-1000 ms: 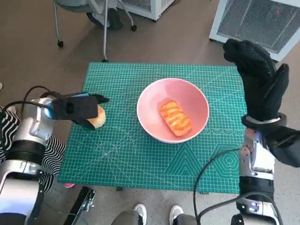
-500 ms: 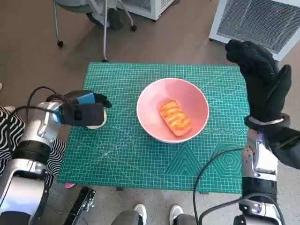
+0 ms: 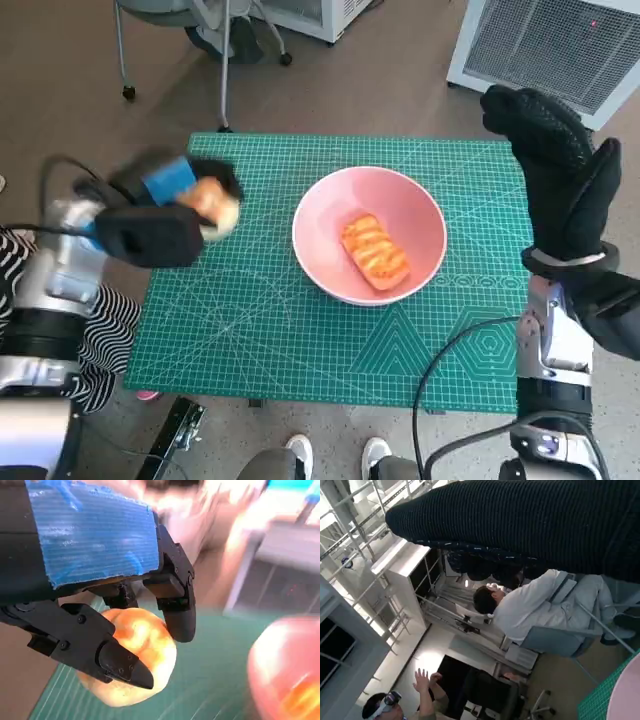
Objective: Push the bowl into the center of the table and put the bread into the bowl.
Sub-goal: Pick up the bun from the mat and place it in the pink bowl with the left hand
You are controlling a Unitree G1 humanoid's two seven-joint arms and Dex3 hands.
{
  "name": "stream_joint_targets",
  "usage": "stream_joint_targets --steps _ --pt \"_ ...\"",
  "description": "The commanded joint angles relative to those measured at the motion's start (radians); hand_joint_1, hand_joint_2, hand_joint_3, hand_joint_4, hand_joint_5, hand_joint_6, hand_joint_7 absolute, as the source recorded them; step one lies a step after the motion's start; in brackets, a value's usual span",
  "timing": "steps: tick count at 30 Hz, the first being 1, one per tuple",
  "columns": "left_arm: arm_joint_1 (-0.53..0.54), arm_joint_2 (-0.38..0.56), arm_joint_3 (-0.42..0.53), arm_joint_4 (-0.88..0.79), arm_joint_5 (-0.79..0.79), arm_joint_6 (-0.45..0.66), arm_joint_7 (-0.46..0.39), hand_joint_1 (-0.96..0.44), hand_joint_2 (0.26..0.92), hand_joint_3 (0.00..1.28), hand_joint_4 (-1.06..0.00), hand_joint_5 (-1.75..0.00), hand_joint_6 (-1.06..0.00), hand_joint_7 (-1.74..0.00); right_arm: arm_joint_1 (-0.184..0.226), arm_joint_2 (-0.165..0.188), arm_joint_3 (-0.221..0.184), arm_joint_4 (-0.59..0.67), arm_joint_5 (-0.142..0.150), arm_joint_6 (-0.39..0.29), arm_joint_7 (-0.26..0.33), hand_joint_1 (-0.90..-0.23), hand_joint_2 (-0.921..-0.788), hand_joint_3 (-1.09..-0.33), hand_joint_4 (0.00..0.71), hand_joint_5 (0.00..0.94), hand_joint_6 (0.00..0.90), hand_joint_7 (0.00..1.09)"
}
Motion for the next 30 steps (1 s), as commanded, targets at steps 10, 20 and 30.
stream_joint_targets --steps 10,20,30 --pt "-0.069 -0.138 0.044 -0.188 -0.054 0.011 0.096 0.0 0.892 0.0 -0.89 -0.91 -0.7 -1.12 0.003 0.007 0.007 0.015 0.004 0.029 0.012 -0.737 -0.921 -0.699 0.166 0.001 0.059 0.44" --pt "-0.163 -0.248 -0.083 -0.2 0.016 0.103 0.025 0.0 0.895 0.0 -0.87 -0.95 -0.7 -1.11 0.012 0.012 0.005 0.006 0.0 0.025 0.009 -0.727 -0.921 -0.699 0.167 0.001 0.061 0.44" --pt "-0.212 -0.326 -0.194 0.059 0.068 -0.054 0.049 0.0 0.919 0.06 -0.74 -1.1 -0.59 -1.21 0.032 0.003 -0.001 -0.018 -0.012 0.012 0.002 -0.722 -0.921 -0.704 0.168 0.001 0.052 0.44"
